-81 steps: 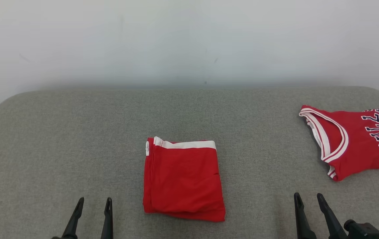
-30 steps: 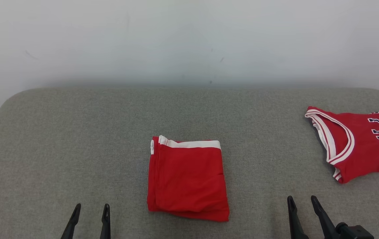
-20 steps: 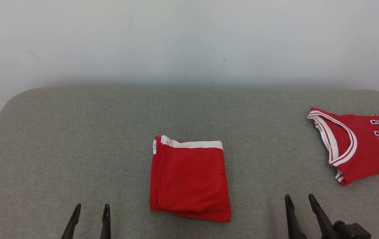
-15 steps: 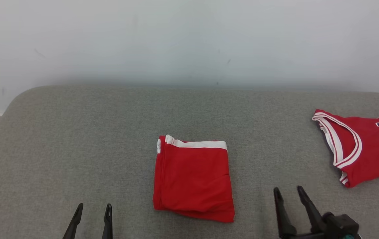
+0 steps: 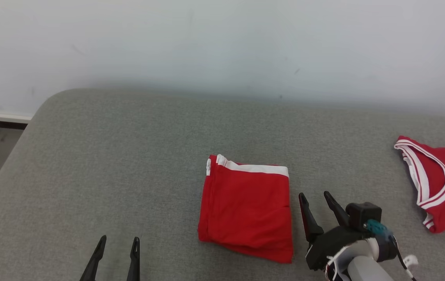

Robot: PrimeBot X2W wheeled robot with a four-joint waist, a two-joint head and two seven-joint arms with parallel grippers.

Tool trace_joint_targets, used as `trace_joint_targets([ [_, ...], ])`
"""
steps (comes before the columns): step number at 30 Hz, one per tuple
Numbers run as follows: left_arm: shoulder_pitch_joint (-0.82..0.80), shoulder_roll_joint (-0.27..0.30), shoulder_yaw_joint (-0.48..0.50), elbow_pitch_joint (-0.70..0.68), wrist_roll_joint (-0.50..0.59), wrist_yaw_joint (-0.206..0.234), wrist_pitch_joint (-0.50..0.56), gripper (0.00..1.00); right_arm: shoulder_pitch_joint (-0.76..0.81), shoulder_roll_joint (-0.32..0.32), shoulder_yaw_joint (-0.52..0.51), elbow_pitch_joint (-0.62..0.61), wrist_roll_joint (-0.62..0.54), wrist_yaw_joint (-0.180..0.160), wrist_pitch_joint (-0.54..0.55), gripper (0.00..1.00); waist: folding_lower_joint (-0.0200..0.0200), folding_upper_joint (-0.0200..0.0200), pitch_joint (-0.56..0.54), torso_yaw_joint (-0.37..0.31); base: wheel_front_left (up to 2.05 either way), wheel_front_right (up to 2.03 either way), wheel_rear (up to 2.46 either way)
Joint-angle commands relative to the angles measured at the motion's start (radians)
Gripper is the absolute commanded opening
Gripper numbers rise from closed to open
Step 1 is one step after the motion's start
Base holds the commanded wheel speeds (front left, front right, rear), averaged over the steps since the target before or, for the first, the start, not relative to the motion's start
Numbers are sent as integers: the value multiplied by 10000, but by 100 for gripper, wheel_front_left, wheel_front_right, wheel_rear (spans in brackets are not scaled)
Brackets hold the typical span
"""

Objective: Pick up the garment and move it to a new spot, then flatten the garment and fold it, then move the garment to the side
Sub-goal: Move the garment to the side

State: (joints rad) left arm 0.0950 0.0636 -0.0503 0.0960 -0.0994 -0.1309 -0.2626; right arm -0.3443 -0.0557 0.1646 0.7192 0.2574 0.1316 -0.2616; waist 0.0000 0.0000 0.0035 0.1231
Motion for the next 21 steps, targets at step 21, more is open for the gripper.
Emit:
trace_joint_targets([
  [21,-675,-55,-283,352,-69,10,-27,100,-2378,62,2630,4414,3558,-21,1075,100,0,0,460,904,0,0,0],
])
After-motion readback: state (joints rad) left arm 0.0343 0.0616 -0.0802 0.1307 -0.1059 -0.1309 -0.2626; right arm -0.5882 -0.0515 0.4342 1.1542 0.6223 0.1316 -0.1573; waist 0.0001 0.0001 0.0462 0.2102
